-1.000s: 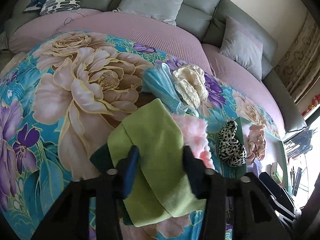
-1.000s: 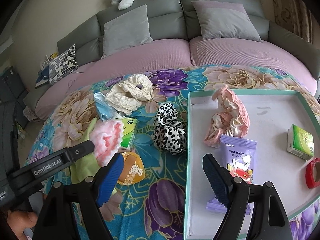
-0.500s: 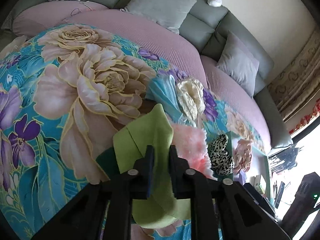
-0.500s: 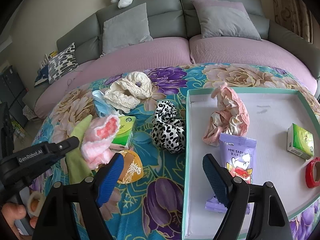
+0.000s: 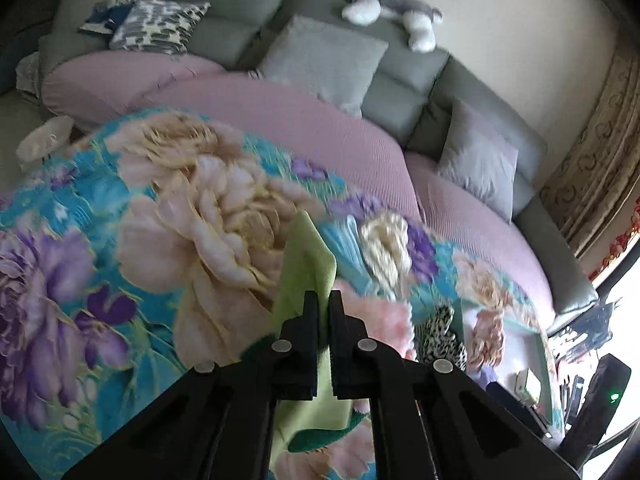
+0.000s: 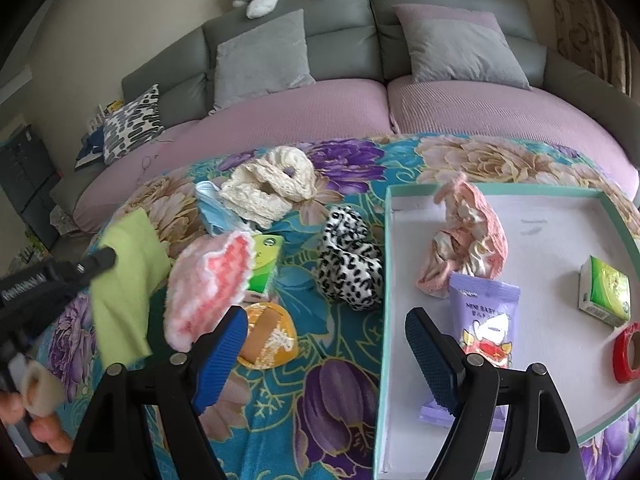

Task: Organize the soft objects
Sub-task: 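Grasp the light green cloth with the left tool while the right tool reaches for the pink fluffy towel, then grasp the pink fluffy towel with the right tool and lift it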

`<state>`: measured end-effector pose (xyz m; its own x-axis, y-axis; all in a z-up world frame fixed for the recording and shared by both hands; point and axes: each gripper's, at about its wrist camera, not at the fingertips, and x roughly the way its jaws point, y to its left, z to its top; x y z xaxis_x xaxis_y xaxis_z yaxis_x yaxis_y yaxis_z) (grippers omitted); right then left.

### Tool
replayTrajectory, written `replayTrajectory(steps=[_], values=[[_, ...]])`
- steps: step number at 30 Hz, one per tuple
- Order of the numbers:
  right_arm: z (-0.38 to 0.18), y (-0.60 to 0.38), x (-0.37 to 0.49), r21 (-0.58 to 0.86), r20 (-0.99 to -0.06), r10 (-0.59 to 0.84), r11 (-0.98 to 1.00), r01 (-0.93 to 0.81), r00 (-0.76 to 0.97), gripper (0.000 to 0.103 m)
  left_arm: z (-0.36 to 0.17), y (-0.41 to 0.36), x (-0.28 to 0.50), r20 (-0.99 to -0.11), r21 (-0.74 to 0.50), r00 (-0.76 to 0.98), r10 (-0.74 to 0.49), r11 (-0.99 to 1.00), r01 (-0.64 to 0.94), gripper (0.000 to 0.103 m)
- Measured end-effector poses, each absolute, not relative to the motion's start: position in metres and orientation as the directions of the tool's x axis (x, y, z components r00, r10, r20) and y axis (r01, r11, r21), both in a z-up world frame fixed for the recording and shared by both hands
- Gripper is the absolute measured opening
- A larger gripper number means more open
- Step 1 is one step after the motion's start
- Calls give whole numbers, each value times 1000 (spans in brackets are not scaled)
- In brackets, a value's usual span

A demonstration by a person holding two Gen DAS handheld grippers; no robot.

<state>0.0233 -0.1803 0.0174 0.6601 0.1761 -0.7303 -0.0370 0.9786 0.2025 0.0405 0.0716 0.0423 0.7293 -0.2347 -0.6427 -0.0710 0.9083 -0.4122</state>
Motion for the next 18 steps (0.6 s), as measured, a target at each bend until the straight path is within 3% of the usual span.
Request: replayTrajectory(steps=[9, 18], values=[[19, -147, 28, 218, -712, 254, 966, -138, 654, 84, 63, 98, 28, -608, -386, 781, -142, 913, -134, 4], [8, -103, 44, 205, -739, 293, 955, -212, 606, 83, 51, 110, 31, -632, -404, 760, -150, 901, -158, 4]])
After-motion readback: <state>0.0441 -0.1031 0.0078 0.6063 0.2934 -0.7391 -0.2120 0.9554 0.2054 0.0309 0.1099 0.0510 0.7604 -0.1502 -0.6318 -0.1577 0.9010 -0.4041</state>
